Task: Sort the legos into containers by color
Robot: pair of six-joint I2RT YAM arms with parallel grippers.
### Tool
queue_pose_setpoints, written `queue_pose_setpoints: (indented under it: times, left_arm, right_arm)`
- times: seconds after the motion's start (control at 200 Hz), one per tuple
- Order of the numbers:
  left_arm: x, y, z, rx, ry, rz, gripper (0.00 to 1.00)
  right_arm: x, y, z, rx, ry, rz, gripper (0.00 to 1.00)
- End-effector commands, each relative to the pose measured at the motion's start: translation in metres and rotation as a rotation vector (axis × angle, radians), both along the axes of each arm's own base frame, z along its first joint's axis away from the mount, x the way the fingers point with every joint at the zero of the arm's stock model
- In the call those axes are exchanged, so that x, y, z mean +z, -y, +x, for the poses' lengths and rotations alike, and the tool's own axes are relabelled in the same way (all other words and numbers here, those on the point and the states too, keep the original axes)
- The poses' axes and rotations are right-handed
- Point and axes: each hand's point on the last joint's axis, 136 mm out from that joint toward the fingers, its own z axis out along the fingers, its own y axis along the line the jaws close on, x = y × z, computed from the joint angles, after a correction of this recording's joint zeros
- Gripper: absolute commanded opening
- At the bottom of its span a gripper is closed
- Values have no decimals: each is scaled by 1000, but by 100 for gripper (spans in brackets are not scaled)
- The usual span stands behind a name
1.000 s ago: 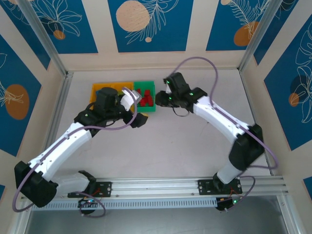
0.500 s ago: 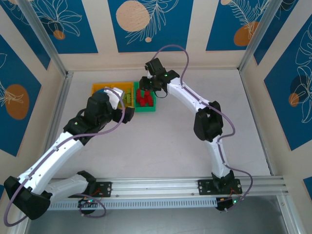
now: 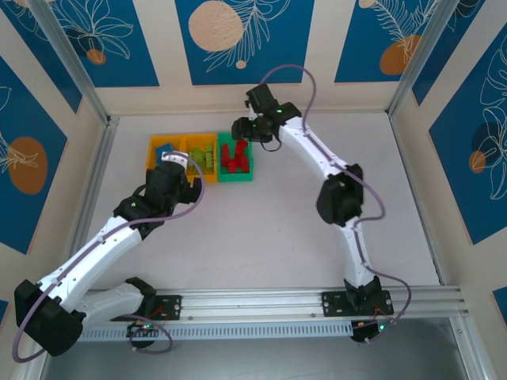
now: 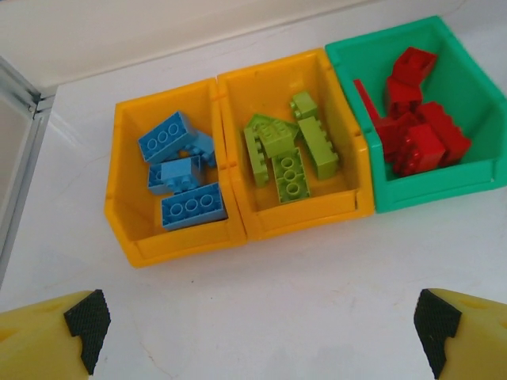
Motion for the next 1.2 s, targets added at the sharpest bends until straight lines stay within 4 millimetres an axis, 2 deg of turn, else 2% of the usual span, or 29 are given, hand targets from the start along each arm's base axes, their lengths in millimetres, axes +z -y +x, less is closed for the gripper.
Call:
queue_pose_setpoints:
  times: [0.0, 0.035, 0.065, 0.175, 0.23, 0.31, 0.37, 0.475, 0.55, 0.67, 0.845, 0.885, 0.945, 1.01, 1.015, 1.06, 1.095, 1.14, 1.195]
  left_arm:
    - [16, -13, 8, 24, 122, -36, 100]
    - [15, -18, 9, 24, 139, -52, 100]
    - [12, -21, 9, 16, 152, -64, 100]
    - [2, -45, 9, 70, 194, -77, 100]
    - [-2, -56, 7, 103, 206, -56, 100]
    - [-10, -68, 4, 129, 214, 4, 100]
    - [-16, -74, 2, 138, 223, 46, 100]
    - [-25, -84, -2, 158, 270, 97, 100]
    - [-35, -93, -4, 194, 299, 84, 100]
    - [-48, -97, -3, 209, 298, 39, 100]
    - [-61, -91, 0, 181, 264, 5, 100]
    - [-61, -90, 0, 177, 263, 6, 100]
    - [-61, -90, 0, 173, 263, 8, 100]
    - [-59, -89, 1, 168, 265, 7, 100]
    - [-59, -89, 1, 168, 264, 7, 100]
    - [-59, -89, 1, 166, 261, 9, 100]
    - [-59, -89, 2, 165, 261, 7, 100]
    - [-61, -89, 2, 166, 258, 6, 100]
    - [-64, -90, 2, 172, 254, 2, 100]
  right_arm:
    - [70, 47, -36, -27, 185, -8, 69]
    - [81, 63, -47, -48, 238, -18, 70]
    - [76, 77, -57, -68, 255, -44, 71]
    - [89, 123, -93, -137, 437, -82, 74]
    - [87, 145, -106, -183, 529, -102, 77]
    - [74, 172, -123, -206, 625, -151, 80]
    - [53, 198, -130, -265, 653, -232, 83]
    - [13, 237, -134, -341, 612, -338, 89]
    - [-12, 262, -132, -453, 533, -329, 92]
    - [-46, 276, -122, -486, 485, -305, 92]
    - [-92, 287, -98, -483, 482, -292, 92]
    - [-96, 287, -90, -479, 507, -268, 92]
    - [-101, 275, -81, -378, 502, -272, 91]
    - [-98, 266, -73, -293, 554, -290, 92]
    - [-93, 264, -70, -282, 592, -280, 94]
    - [-99, 266, -73, -263, 634, -222, 98]
    - [-110, 280, -80, -302, 602, -143, 100]
    - [-104, 282, -84, -282, 665, -22, 99]
    - [-110, 282, -85, -282, 611, -54, 99]
